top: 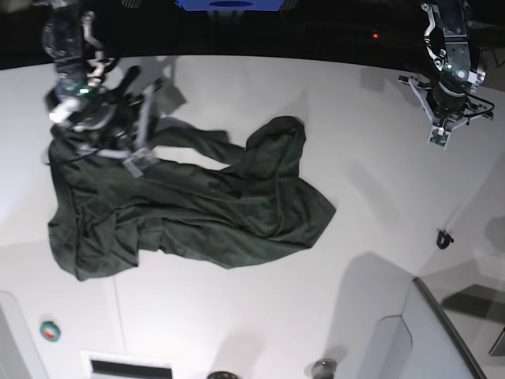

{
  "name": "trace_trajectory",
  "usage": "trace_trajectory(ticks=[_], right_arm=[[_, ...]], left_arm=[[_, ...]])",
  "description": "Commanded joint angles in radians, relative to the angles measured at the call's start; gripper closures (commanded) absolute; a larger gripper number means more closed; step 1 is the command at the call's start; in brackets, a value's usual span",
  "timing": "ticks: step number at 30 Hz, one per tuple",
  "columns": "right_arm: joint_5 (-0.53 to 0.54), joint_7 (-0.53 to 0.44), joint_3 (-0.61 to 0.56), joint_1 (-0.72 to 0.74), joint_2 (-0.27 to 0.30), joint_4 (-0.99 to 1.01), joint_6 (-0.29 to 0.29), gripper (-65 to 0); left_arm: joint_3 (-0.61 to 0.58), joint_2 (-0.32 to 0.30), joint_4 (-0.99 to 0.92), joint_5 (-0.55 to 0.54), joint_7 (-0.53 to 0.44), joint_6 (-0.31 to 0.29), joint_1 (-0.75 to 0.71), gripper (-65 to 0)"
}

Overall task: Layout the t-shirt on the table in an organized manner, then fold the t-shirt properly
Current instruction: 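Grasp opposite shirt corners with the left and right grippers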

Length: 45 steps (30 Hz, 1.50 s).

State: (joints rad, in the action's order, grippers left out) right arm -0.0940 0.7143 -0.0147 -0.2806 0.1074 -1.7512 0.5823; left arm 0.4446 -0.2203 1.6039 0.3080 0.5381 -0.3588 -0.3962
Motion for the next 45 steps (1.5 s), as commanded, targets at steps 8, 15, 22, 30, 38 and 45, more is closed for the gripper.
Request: trace_trajectory(ticks=[8,15,22,30,38,45], right_arm=[[0.015,0.02,0.316,-0.045,0.015,-0.077,0.005,-0.6],[0.012,0.067,0.579,-0.01,-0.048,-0.026,0.003,-3.0],[0.012,0.132,0.697,0.005,-0.045,-0.025,0.003,-27.0],[0.023,0.095,0.703,0.126,-0.047,-0.022,0.005,-50.4],[0.207,0.17,0.821,0.327,-0.05,0.185,0.001,-50.6],[0.205,0.215,0.962,0.409,-0.054,0.391,0.0,-50.4]], left_arm=[[-0.051,0.054,0.037,-0.051,-0.009,0.01,0.047,0.0],[-0.249,0.074,0.037,-0.244,-0.008,0.016,0.082,0.0],[-0.3,0.189,0.037,-0.252,-0.008,0.016,0.141,0.0],[-0.349,0.253,-0.061,-0.251,-0.009,0.016,0.202,0.0],[-0.396,0.207,-0.221,-0.249,-0.009,0.039,0.21,0.0],[-0.387,0.08,-0.193,-0.255,-0.011,0.083,0.155,0.0]])
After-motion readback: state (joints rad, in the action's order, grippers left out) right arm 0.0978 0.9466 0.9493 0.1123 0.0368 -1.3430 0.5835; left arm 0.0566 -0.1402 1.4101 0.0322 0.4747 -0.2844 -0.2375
